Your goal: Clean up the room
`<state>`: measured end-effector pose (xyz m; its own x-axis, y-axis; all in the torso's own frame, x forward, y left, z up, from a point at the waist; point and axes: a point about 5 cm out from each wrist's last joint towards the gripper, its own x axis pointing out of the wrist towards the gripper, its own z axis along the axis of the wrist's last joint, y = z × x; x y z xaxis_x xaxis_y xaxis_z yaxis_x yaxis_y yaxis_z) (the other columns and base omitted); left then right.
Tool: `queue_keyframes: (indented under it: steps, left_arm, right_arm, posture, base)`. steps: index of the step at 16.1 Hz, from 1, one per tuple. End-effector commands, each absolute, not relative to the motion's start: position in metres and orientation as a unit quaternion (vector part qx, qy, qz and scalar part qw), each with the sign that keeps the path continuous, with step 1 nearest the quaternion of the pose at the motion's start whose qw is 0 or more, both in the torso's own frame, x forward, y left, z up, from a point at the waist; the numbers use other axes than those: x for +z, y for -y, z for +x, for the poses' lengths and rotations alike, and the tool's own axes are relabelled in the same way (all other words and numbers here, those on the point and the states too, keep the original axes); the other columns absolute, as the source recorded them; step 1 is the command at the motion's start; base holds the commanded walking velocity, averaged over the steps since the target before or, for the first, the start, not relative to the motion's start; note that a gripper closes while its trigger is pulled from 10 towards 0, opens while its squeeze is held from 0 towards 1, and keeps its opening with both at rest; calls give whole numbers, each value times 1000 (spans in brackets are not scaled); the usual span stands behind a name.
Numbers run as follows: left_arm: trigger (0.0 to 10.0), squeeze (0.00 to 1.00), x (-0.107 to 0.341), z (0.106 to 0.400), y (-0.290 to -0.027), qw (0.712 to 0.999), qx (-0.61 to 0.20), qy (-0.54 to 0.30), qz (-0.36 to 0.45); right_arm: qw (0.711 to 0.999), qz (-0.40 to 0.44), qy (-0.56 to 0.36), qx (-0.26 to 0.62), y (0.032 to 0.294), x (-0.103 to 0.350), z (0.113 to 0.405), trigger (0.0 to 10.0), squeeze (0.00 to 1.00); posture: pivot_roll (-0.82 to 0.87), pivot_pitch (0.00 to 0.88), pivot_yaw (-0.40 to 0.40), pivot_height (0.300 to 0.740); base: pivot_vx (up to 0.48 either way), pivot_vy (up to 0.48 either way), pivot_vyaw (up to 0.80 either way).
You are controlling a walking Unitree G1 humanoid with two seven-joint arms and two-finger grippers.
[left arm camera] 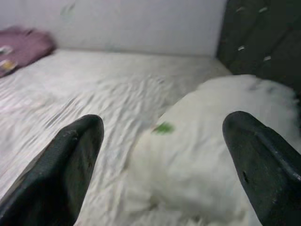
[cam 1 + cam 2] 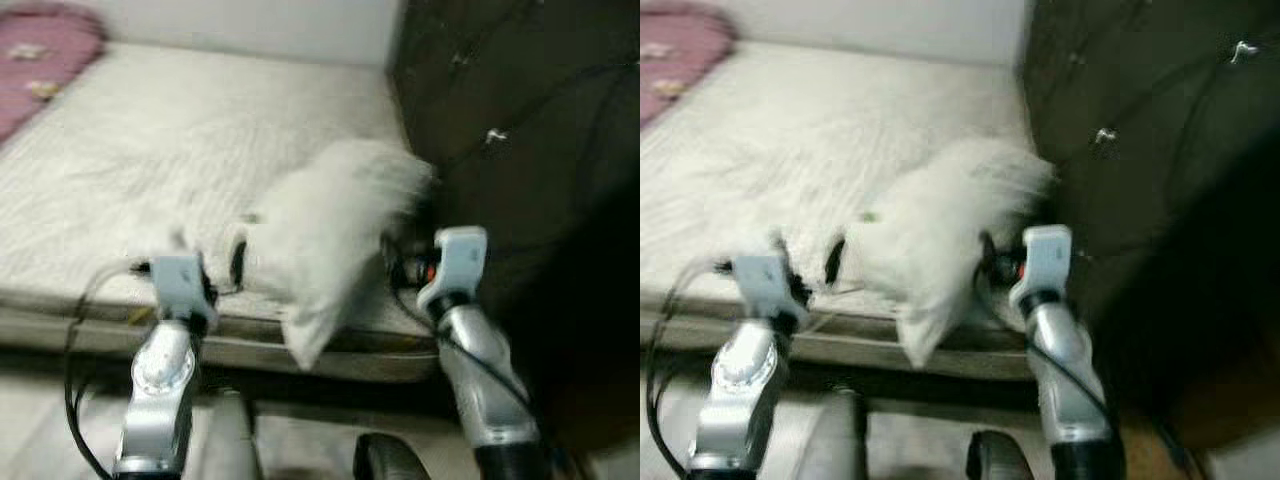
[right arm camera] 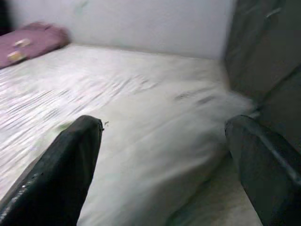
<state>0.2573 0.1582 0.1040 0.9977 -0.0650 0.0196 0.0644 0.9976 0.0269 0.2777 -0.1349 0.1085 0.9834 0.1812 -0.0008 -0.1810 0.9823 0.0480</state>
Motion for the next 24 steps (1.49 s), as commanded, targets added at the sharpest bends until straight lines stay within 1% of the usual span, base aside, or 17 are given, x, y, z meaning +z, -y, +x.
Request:
queue_keyframes:
  steps: [1, 5, 12, 14, 18, 24]
  left_arm:
    - [10000, 0, 113, 261, -155, 999, -40, 26, 14]
    - [10000, 0, 113, 261, -154, 999, -42, 28, 9]
    - [10000, 0, 114, 263, -154, 998, -46, 29, 10]
    - [10000, 0, 114, 264, -153, 998, -47, 30, 10]
    - [10000, 0, 114, 264, -152, 998, -49, 29, 9]
    - [10000, 0, 113, 264, -151, 998, -53, 29, 8]
  right_arm:
    - [994, 24, 3, 104, 131, 112, 279, 10000, 0]
    - [993, 24, 6, 115, 129, 112, 278, 10000, 0]
    - [993, 26, 4, 118, 128, 112, 278, 10000, 0]
    - [991, 23, 11, 132, 125, 114, 277, 10000, 0]
    - [991, 23, 8, 129, 125, 113, 277, 10000, 0]
    - [993, 24, 4, 112, 128, 111, 279, 10000, 0]
  posture:
    - [-5, 46, -77, 657]
    - [-6, 49, -77, 657]
    - [-6, 49, -77, 657]
    - [-10, 50, -78, 657]
    - [-11, 50, -76, 657]
    - [-11, 52, -75, 657]
  base:
    - [0, 0, 0]
    - [0, 0, 0]
    - [272, 0, 0]
    - [313, 0, 0]
    - [310, 0, 628]
    - [316, 0, 0]
